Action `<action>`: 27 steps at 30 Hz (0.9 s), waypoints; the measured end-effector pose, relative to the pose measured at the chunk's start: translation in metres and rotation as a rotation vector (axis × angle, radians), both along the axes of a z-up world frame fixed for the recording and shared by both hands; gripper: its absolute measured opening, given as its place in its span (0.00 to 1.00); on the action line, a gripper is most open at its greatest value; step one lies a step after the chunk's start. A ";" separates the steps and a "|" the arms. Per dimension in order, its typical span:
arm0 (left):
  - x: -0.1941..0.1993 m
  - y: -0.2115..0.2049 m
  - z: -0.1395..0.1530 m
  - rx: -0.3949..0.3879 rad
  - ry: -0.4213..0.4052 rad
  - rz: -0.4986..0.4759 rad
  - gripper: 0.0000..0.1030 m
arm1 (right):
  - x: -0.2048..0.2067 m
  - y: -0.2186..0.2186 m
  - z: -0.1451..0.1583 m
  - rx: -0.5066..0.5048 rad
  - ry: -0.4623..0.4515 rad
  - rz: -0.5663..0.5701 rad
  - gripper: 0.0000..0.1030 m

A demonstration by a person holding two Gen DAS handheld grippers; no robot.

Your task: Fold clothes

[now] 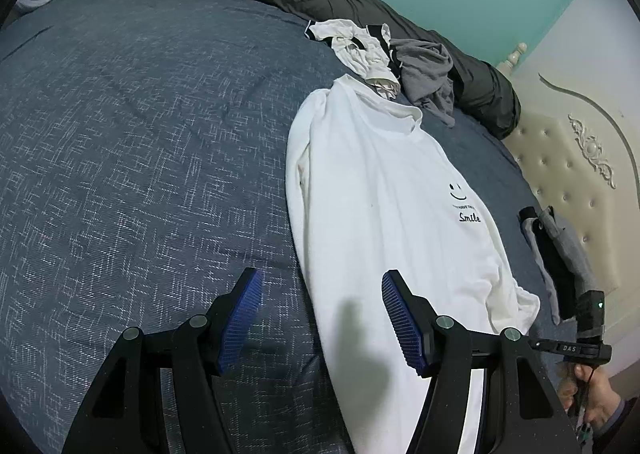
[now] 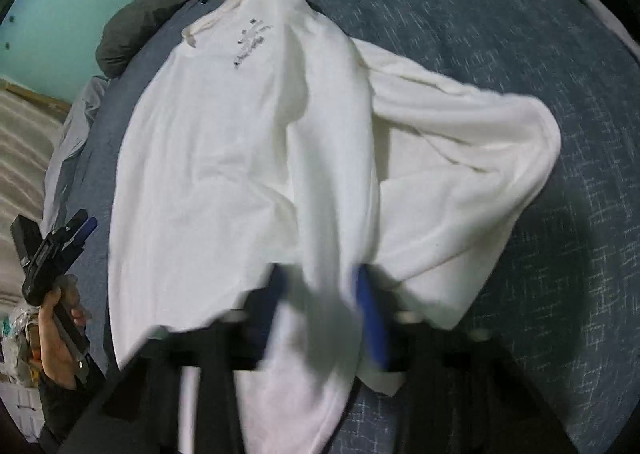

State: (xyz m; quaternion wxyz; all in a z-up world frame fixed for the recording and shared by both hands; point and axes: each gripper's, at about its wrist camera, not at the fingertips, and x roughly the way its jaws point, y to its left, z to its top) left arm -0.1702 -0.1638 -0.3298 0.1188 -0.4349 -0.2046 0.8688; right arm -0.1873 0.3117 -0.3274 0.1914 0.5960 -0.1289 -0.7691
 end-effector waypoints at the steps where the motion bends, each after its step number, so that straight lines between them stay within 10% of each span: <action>1: 0.000 0.000 0.000 0.002 -0.001 0.000 0.65 | 0.000 -0.001 0.004 0.008 0.012 0.013 0.08; 18: -0.004 -0.003 -0.005 0.008 -0.017 -0.003 0.65 | -0.058 0.083 0.130 0.194 0.308 -0.140 0.00; 27: -0.004 0.005 -0.009 -0.002 -0.033 -0.038 0.65 | -0.051 0.083 0.084 0.150 0.147 -0.115 0.09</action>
